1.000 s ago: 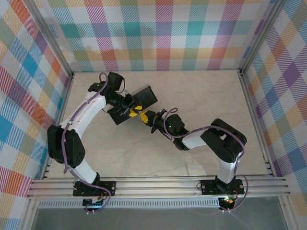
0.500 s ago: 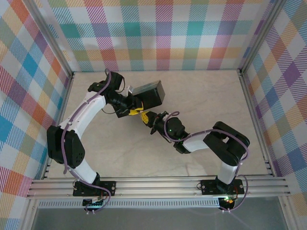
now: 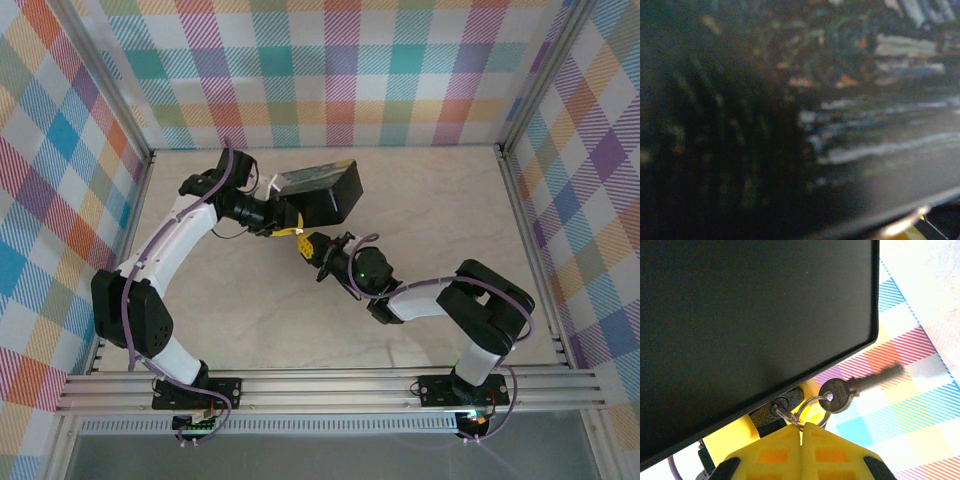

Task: Unlock a padlock with a key

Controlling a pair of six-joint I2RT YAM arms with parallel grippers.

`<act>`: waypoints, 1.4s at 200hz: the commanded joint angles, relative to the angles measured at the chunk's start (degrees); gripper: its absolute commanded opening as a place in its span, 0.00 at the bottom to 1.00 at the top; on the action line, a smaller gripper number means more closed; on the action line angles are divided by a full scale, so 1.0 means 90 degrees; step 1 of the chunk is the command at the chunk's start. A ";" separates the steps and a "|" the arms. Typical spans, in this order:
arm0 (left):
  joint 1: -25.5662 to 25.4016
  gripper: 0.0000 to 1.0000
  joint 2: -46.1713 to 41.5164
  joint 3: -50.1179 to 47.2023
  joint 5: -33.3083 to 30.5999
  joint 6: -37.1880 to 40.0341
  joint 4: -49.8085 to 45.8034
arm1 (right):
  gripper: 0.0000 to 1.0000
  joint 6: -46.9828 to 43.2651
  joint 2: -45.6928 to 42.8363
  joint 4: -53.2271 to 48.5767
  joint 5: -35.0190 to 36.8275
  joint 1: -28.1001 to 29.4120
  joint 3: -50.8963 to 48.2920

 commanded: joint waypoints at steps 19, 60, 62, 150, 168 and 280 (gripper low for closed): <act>-0.0176 0.00 -0.0096 0.0239 0.0317 -0.0321 0.0419 | 0.00 0.0853 -0.0139 0.0898 -0.0435 -0.0166 -0.0051; -0.0176 0.00 -0.0119 0.0580 -0.0105 -0.0994 -0.0015 | 0.13 0.0312 0.0178 0.0889 -0.1051 -0.0548 0.0056; -0.0176 0.00 -0.0109 0.0602 -0.0129 -0.1017 -0.0058 | 0.14 0.0278 0.0186 0.0881 -0.1071 -0.0557 0.0056; -0.0060 0.00 0.0113 0.0878 -0.0596 -0.2207 -0.0648 | 0.23 -0.3192 -0.1095 -0.2247 -0.2727 -0.1444 -0.0022; -0.0059 0.00 0.0156 0.0950 -0.0548 -0.2356 -0.0835 | 0.25 -0.6510 -0.2224 -0.6117 -0.2384 -0.1383 0.1073; -0.0047 0.00 0.0410 0.1080 -0.0024 -0.3154 -0.1289 | 0.34 -1.6948 -0.3037 -0.6051 -0.0304 0.0269 0.1117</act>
